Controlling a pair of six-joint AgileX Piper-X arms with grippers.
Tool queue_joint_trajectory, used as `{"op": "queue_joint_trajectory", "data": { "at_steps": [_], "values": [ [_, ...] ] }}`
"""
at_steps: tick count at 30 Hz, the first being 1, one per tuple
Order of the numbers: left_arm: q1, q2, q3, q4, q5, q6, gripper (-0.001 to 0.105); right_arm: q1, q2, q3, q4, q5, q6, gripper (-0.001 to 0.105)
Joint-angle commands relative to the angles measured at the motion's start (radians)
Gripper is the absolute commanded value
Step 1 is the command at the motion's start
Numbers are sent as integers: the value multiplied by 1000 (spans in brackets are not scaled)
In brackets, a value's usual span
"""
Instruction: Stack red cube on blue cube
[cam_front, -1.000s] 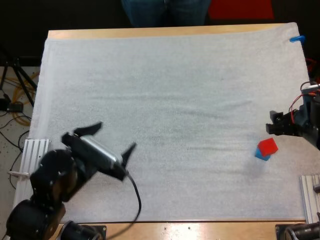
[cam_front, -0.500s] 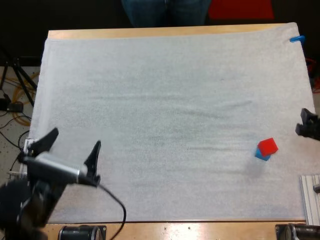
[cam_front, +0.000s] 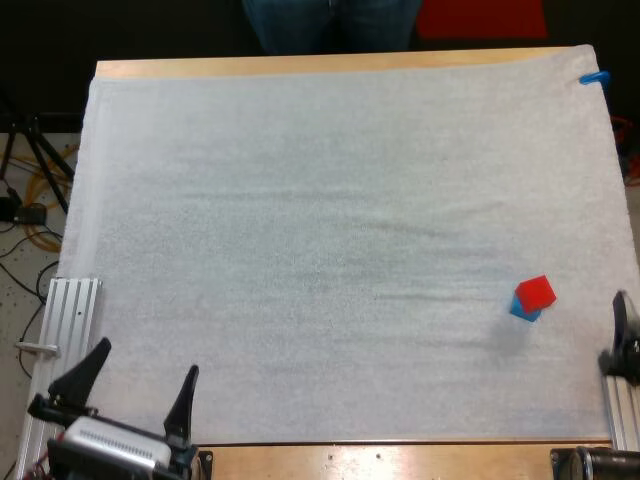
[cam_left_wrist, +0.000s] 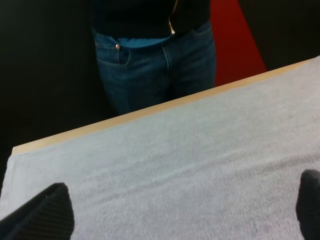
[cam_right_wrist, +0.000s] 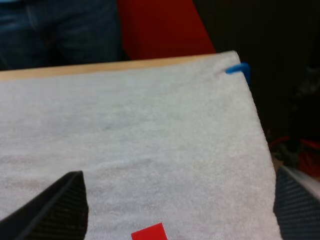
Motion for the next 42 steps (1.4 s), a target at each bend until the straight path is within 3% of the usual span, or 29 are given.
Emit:
{"op": "queue_joint_trajectory", "data": {
  "at_steps": [1,7,11,14,22,28,42],
  "values": [
    [-1,-41,16,15,7,-8,87,-4,-42,19,1,-24,5,74],
    [-1,-174,69,149,24,-8,87,-4,-222,85,57,-24,5,74],
    [5,-168,86,208,105,15,87,-4,-288,111,116,-24,8,74],
    [5,-165,102,166,130,30,87,-4,-278,116,141,-47,2,74],
    [5,-165,226,-96,126,27,87,-4,-278,207,-57,-60,-11,74],
    [5,-164,345,-131,126,25,87,-4,-278,300,-65,-68,7,74],
    [5,-164,356,-153,129,1,87,-4,-277,329,-37,-68,7,74]
  ]
}}
